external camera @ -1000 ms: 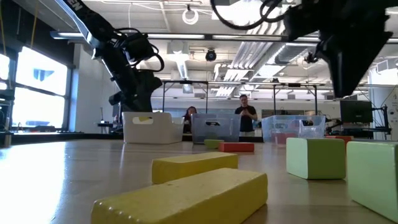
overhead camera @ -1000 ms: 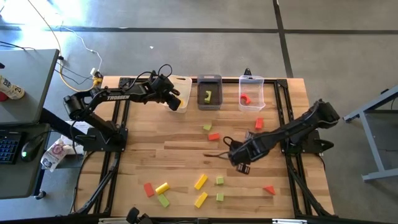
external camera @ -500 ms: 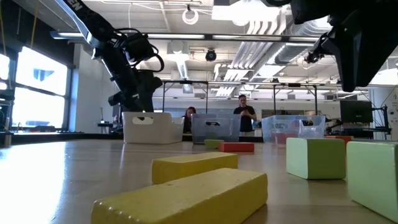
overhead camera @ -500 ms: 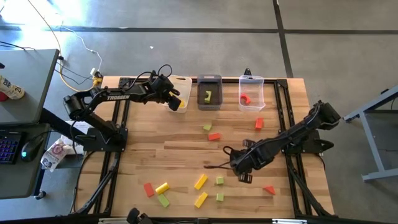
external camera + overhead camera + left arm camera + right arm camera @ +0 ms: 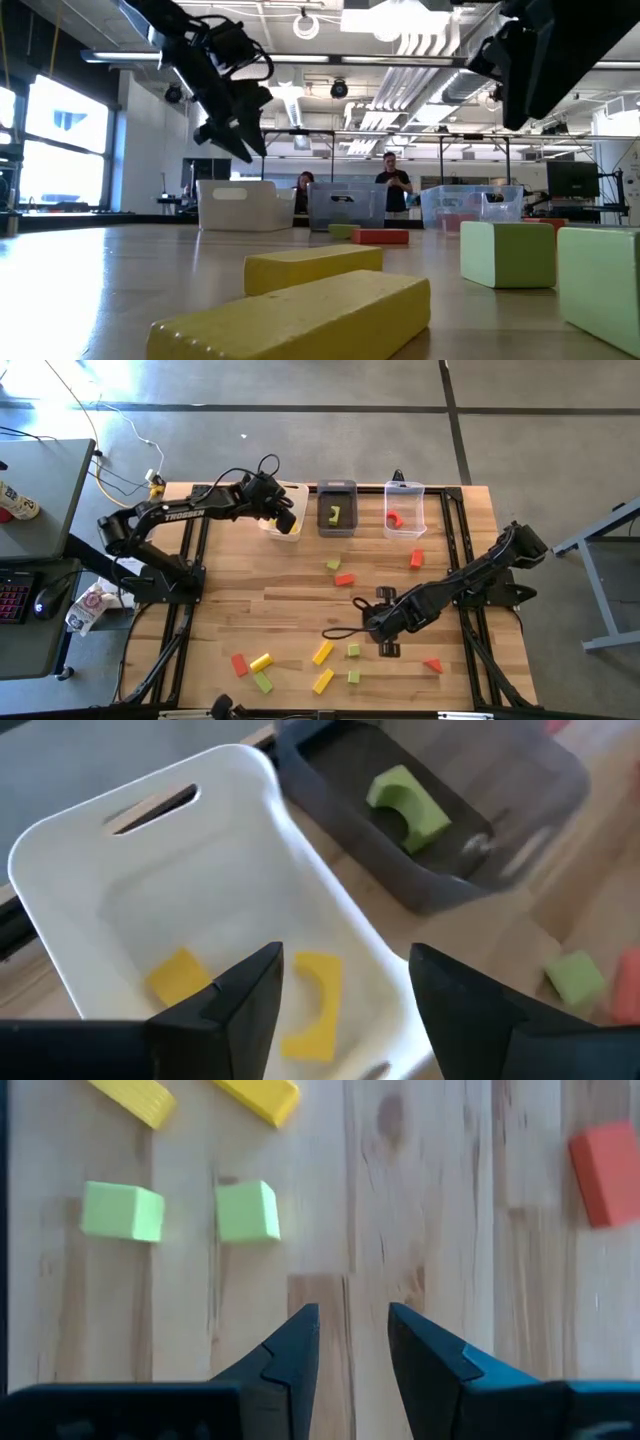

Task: Sort & place blocks by color
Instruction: Put the green block into the black bin

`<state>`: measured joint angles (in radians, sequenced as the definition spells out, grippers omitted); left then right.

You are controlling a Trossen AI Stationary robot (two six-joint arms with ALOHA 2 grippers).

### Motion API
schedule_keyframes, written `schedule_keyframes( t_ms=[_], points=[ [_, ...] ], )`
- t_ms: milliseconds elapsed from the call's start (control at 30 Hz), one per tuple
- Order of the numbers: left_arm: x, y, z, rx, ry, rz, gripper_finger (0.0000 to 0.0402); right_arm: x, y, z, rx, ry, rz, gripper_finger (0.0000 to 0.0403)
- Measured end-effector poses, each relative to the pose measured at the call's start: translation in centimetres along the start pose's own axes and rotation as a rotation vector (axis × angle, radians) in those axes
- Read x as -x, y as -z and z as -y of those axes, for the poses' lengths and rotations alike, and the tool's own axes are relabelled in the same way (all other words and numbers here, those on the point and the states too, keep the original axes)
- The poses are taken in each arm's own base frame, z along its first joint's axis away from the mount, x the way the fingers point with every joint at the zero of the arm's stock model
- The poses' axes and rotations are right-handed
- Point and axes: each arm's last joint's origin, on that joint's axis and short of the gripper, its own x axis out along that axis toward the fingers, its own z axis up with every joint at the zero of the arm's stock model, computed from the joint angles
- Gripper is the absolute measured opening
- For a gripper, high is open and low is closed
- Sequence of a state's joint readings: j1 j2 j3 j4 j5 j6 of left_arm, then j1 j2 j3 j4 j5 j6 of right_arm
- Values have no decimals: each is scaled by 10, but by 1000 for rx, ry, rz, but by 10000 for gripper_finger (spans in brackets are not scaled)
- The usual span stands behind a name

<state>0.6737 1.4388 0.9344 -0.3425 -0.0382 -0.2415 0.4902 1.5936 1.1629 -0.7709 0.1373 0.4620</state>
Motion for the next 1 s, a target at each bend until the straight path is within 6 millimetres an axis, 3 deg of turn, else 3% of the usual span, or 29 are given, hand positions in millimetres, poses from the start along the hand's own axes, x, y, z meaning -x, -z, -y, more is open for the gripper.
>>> schedule_keyframes(
  t_ms=[167,500,800,1000],
  points=[
    [16,7,13,-39,17,-29,194,-1,-4,3,-3,0,25,129],
    [38,29,45,-89,16,-103,175,0,-17,1,131,-38,147,214],
    [46,42,71,-140,81,-120,172,3,-24,-11,203,-88,254,222],
    [48,46,78,-146,64,-106,172,-11,-21,-20,220,-95,217,222]
  ],
)
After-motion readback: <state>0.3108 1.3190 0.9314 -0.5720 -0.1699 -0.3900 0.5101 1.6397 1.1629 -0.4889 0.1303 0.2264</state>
